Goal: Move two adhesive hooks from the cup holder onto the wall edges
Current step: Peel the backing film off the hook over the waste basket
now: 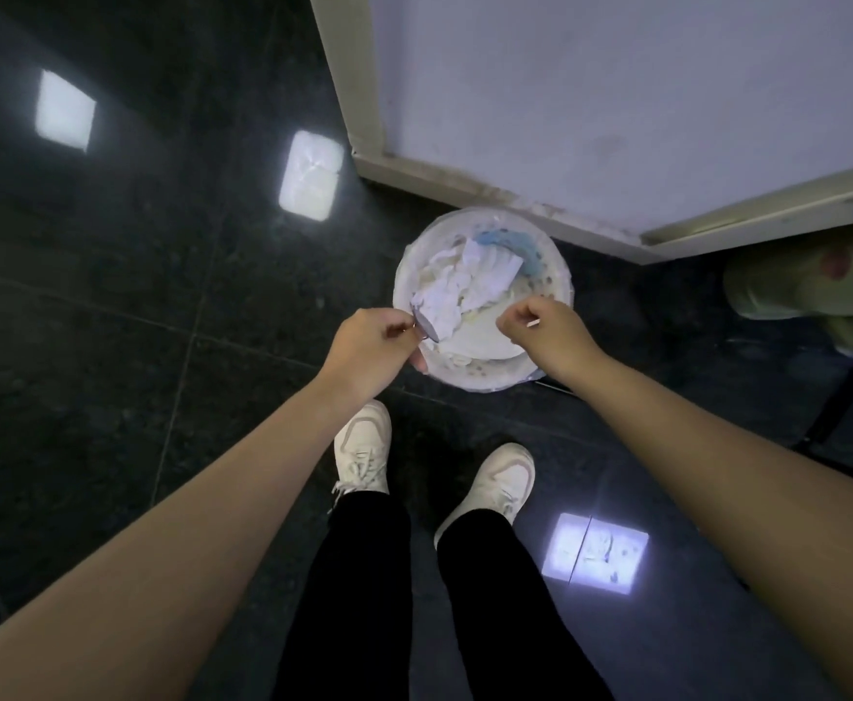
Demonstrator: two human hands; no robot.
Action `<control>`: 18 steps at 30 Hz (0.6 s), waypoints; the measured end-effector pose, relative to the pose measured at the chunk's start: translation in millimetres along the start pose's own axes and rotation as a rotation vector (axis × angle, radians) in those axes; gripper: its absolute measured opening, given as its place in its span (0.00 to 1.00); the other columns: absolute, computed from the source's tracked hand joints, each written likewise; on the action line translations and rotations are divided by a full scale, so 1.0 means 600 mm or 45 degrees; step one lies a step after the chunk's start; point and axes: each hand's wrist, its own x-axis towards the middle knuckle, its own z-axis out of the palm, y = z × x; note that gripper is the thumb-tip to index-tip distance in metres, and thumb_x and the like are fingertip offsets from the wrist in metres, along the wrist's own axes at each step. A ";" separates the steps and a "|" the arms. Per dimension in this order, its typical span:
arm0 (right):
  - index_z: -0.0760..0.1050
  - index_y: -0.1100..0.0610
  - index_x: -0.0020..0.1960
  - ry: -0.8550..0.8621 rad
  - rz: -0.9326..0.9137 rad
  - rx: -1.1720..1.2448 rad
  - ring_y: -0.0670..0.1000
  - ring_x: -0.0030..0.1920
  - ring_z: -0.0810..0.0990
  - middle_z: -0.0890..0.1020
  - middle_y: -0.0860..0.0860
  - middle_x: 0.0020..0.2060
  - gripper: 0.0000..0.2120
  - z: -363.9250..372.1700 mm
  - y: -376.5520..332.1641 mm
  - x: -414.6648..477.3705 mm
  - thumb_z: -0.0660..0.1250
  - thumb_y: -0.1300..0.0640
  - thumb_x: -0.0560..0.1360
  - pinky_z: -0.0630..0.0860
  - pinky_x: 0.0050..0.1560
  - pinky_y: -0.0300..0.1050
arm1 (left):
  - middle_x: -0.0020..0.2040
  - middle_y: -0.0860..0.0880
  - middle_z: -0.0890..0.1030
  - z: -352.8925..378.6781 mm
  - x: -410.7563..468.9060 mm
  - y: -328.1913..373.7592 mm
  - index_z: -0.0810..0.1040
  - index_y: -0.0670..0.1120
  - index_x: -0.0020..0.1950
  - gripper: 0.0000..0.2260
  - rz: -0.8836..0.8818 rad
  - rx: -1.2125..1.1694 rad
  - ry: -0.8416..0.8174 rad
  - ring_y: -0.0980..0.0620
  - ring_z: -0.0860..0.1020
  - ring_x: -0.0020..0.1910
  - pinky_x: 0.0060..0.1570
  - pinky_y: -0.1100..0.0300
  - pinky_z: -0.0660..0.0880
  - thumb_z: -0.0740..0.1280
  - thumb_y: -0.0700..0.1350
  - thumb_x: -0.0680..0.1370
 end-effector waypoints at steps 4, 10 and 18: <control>0.73 0.59 0.49 0.006 0.107 0.115 0.55 0.53 0.77 0.78 0.55 0.50 0.08 0.030 0.023 0.042 0.62 0.54 0.75 0.73 0.51 0.47 | 0.33 0.50 0.82 0.014 0.034 -0.030 0.81 0.46 0.36 0.14 0.009 -0.012 0.008 0.39 0.77 0.39 0.31 0.73 0.67 0.61 0.42 0.78; 0.75 0.59 0.49 0.013 0.221 0.258 0.50 0.47 0.76 0.77 0.53 0.48 0.08 0.081 0.057 0.089 0.62 0.55 0.75 0.72 0.48 0.45 | 0.34 0.49 0.82 0.035 0.075 -0.063 0.79 0.49 0.33 0.14 0.015 -0.066 0.068 0.38 0.79 0.48 0.28 0.80 0.66 0.62 0.42 0.78; 0.74 0.60 0.56 0.015 0.276 0.332 0.48 0.45 0.75 0.78 0.54 0.53 0.13 0.121 0.070 0.140 0.61 0.54 0.75 0.70 0.47 0.44 | 0.36 0.47 0.83 0.044 0.105 -0.103 0.81 0.40 0.38 0.12 0.048 -0.052 0.046 0.41 0.80 0.45 0.43 0.67 0.71 0.61 0.40 0.77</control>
